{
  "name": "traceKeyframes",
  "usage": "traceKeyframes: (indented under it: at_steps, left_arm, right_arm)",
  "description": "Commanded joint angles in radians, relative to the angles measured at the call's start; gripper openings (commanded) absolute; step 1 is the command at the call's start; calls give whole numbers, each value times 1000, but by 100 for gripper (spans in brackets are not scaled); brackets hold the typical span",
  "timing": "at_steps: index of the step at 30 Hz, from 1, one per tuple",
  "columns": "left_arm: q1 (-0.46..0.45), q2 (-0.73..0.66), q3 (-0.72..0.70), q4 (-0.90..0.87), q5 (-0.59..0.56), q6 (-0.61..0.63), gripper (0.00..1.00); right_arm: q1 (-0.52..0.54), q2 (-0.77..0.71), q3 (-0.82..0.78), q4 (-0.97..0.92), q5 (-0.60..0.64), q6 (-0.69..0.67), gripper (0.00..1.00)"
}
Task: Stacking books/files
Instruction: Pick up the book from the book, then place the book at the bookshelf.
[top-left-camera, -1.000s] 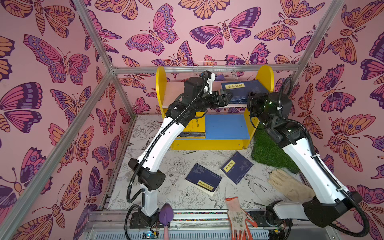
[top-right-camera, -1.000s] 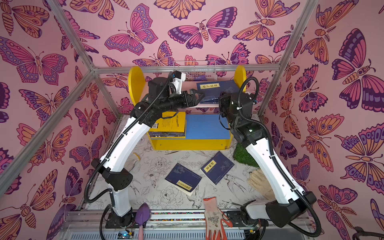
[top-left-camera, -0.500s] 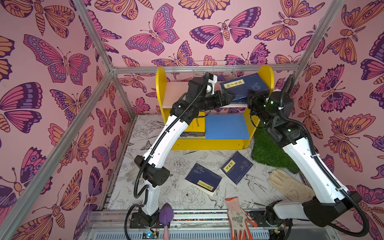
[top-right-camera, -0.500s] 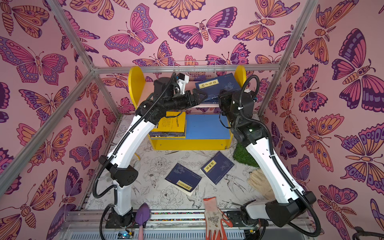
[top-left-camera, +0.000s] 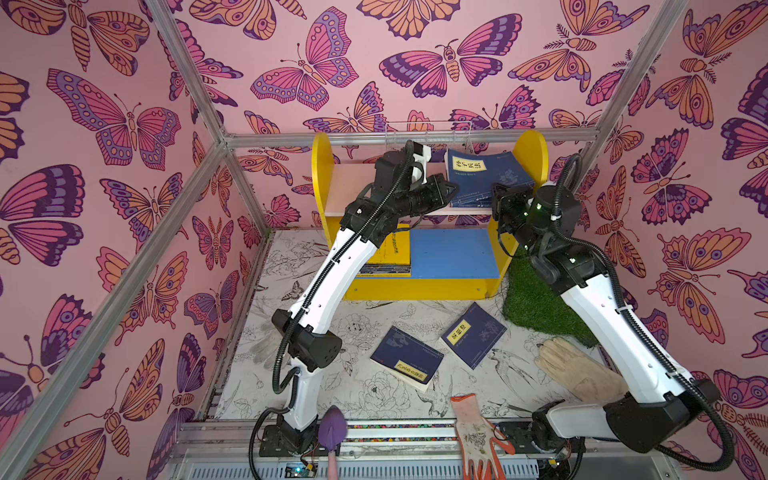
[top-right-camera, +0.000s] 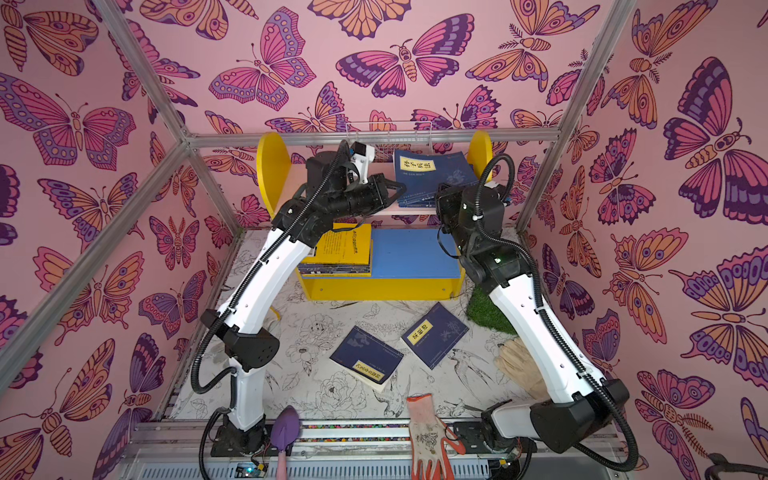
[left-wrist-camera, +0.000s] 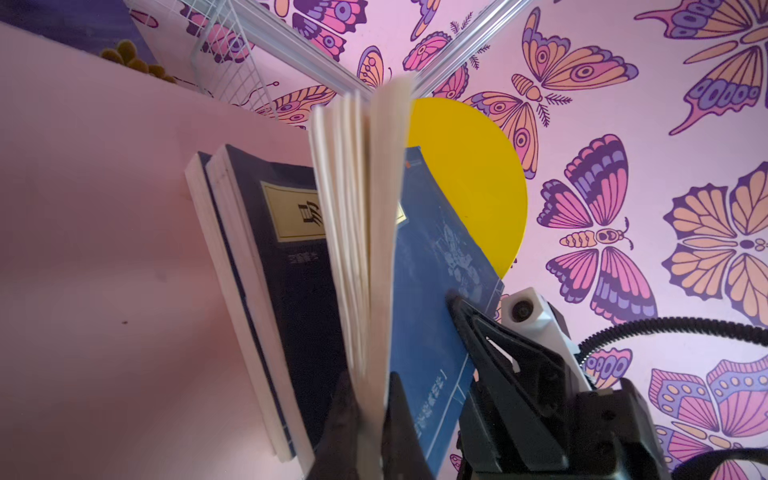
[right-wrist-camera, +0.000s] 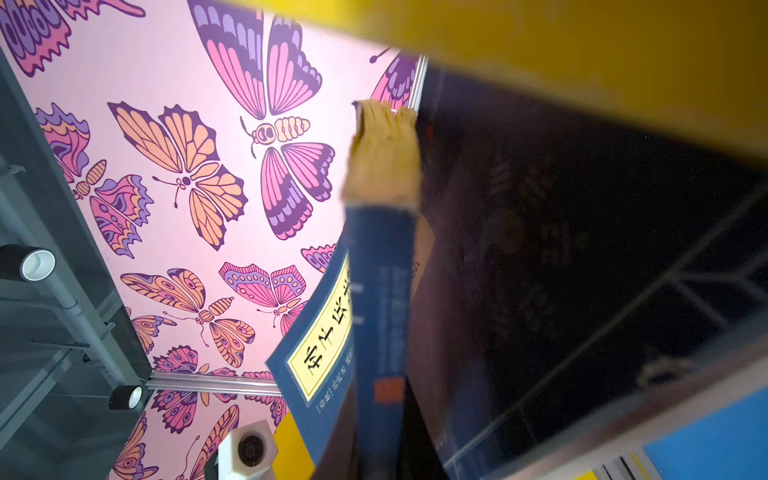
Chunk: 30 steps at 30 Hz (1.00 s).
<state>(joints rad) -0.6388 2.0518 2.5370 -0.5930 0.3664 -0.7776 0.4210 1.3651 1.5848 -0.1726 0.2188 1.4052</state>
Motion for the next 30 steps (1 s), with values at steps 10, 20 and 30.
traceKeyframes:
  at_steps: [10, 20, 30]
  left_arm:
    - [34, 93, 47, 85, -3, -66, 0]
    - [55, 135, 80, 94, 45, -70, 0]
    - [103, 109, 83, 93, 241, -107, 0]
  right_arm:
    - [8, -173, -14, -155, -108, -246, 41]
    - [4, -314, -142, -255, 9, -390, 38]
    - [0, -379, -136, -288, 228, -558, 37]
